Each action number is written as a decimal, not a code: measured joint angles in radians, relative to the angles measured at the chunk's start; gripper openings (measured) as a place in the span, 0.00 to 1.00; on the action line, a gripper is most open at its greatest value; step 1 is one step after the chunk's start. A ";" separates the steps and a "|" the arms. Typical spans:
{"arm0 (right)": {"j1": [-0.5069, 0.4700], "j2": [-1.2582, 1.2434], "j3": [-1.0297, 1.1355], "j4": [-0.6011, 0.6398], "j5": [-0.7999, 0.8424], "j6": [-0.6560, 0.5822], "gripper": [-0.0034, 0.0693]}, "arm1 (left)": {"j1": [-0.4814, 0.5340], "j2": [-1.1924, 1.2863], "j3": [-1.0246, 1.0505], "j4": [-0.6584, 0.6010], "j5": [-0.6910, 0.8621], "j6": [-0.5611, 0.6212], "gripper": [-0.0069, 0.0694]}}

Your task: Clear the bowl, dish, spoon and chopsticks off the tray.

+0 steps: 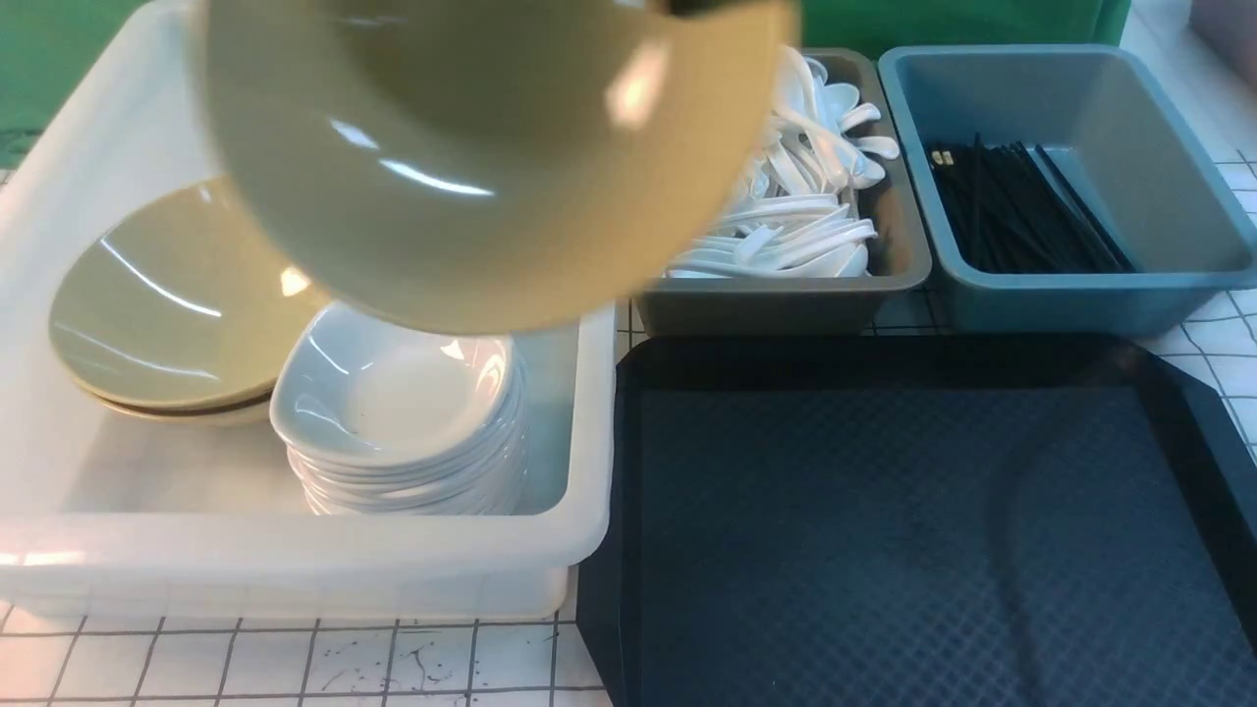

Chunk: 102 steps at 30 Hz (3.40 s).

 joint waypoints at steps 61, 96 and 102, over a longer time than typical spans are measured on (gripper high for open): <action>0.136 0.804 -0.613 0.418 -0.535 -0.124 0.30 | 0.000 -0.051 0.000 0.065 0.091 -0.059 0.09; 0.109 0.464 -0.629 0.035 0.157 -0.149 0.13 | 0.000 -0.051 0.110 0.014 -0.120 0.004 0.09; 0.107 0.374 -0.630 0.016 0.157 -0.094 0.08 | 0.000 -0.050 0.272 -0.079 -0.365 0.016 0.09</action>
